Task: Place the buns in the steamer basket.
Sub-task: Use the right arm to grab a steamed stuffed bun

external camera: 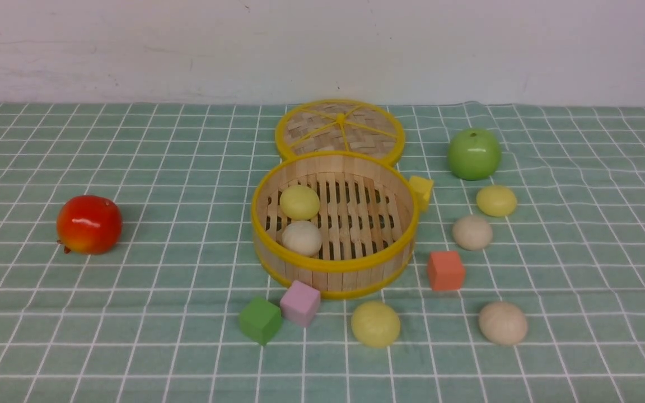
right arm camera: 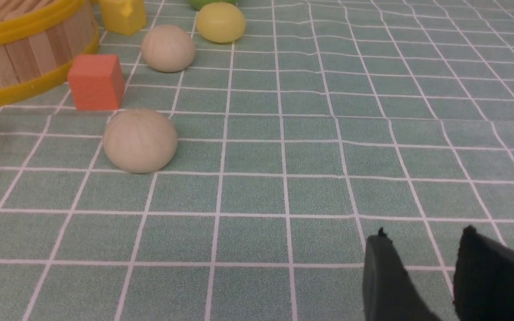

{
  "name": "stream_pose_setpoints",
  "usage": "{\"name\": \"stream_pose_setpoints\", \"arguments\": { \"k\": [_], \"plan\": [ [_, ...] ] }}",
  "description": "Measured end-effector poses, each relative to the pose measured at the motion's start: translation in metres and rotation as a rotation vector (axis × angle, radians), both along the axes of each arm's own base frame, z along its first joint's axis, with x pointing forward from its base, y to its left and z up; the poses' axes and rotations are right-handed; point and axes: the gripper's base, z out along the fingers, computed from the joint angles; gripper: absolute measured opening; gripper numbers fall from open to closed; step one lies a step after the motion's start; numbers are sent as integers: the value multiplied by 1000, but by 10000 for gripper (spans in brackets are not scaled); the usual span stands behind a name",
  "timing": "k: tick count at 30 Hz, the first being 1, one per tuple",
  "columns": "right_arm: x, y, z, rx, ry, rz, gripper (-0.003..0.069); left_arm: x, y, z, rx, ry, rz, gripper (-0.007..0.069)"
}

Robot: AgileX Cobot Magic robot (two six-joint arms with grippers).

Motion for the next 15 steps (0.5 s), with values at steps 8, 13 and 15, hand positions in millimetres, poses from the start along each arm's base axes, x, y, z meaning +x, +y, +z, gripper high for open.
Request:
{"name": "stream_pose_setpoints", "arguments": {
  "k": [8, 13, 15],
  "plan": [
    [0, 0, 0, 0, 0, 0, 240, 0, 0, 0, 0, -1, 0, 7],
    [0, 0, 0, 2, 0, 0, 240, 0, 0, 0, 0, -2, 0, 13],
    [0, 1, 0, 26, -2, 2, 240, 0, 0, 0, 0, -2, 0, 16]
  ]
}}
